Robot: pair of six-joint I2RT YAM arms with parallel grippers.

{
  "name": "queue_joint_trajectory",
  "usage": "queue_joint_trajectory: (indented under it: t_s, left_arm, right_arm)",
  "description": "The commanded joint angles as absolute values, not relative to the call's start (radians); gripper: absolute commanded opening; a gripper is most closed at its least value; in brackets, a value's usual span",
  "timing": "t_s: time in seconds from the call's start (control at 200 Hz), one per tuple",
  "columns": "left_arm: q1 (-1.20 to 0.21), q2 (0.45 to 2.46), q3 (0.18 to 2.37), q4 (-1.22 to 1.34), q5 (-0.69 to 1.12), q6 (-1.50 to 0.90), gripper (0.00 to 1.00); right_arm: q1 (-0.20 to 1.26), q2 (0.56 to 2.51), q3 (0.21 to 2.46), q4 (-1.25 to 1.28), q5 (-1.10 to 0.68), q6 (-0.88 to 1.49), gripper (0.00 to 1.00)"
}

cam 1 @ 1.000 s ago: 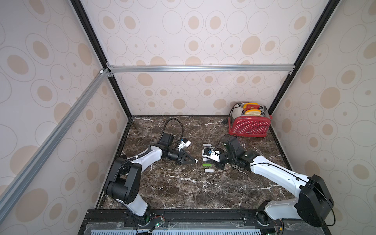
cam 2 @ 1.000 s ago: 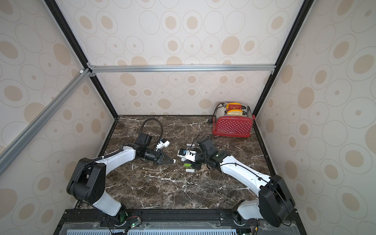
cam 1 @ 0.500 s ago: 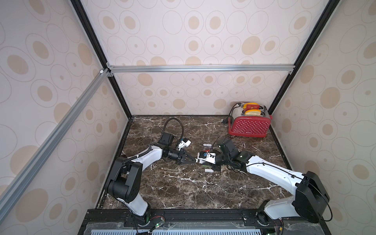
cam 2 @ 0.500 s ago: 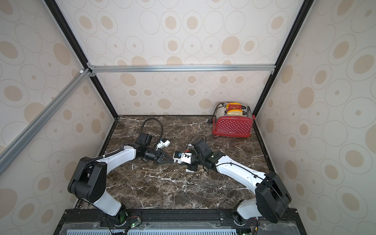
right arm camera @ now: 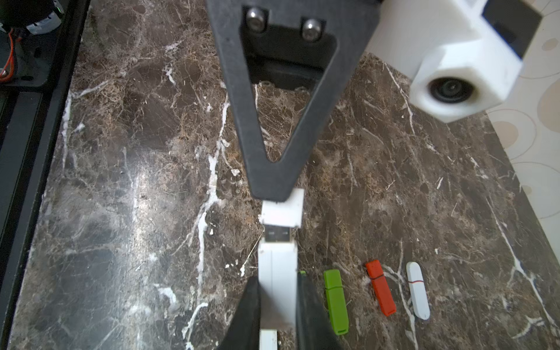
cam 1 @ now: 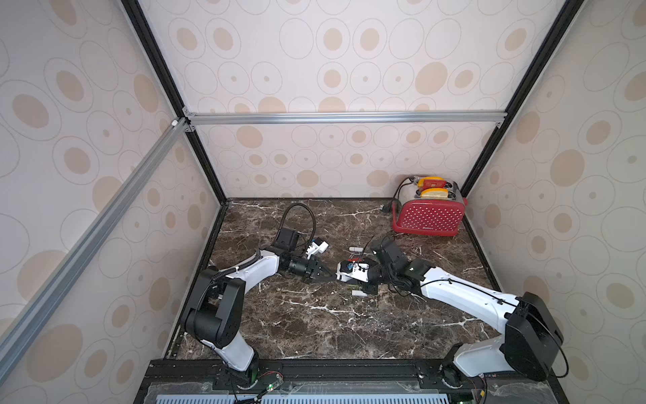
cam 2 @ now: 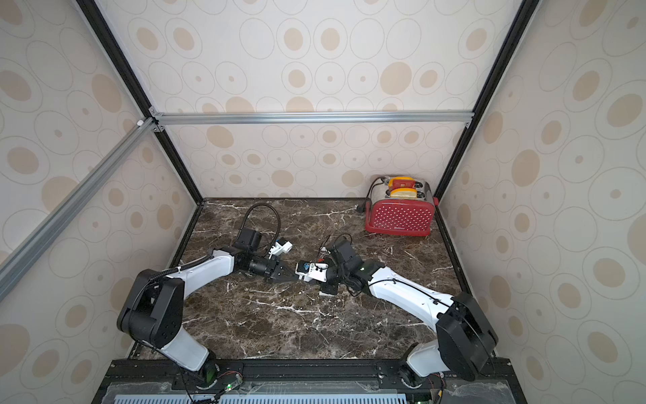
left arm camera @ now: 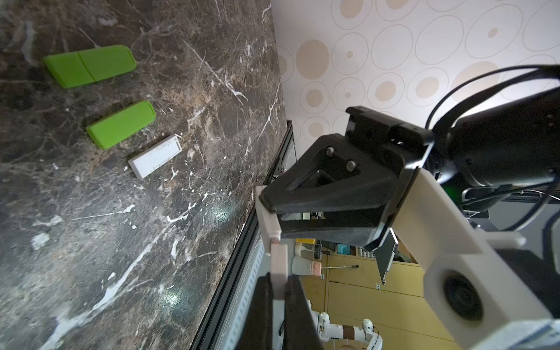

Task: Close the usb drive cover
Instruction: Close the cover of the USB drive.

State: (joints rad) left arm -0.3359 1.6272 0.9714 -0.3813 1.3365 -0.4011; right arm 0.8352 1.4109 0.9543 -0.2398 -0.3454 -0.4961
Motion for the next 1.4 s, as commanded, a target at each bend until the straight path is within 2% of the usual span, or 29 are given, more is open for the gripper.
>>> queue_joint_trajectory:
  t_s: [0.0, 0.626, 1.117, 1.287, 1.392]
  left_arm:
    - [-0.343, 1.638, 1.006, -0.354, 1.321, -0.423, 0.00]
    - [-0.390, 1.660, 1.034, -0.426, 1.256, -0.358, 0.00]
    - [-0.407, 1.684, 1.029, -0.389, 1.250, -0.369, 0.00]
    - [-0.448, 1.700, 1.083, -0.583, 1.226, -0.195, 0.00]
    - [-0.449, 1.702, 1.093, -0.587, 1.269, -0.195, 0.00]
  right_arm:
    - [0.868, 1.428, 0.985, -0.219, -0.361, -0.480, 0.10]
    - [0.934, 1.490, 1.109, -0.250, -0.331, -0.457, 0.07]
    - [0.950, 1.469, 1.114, -0.077, -0.381, -0.313, 0.05]
    - [0.949, 1.437, 1.103, -0.077, -0.369, -0.378, 0.05]
    - [0.948, 1.398, 1.075, -0.010, -0.392, -0.389, 0.05]
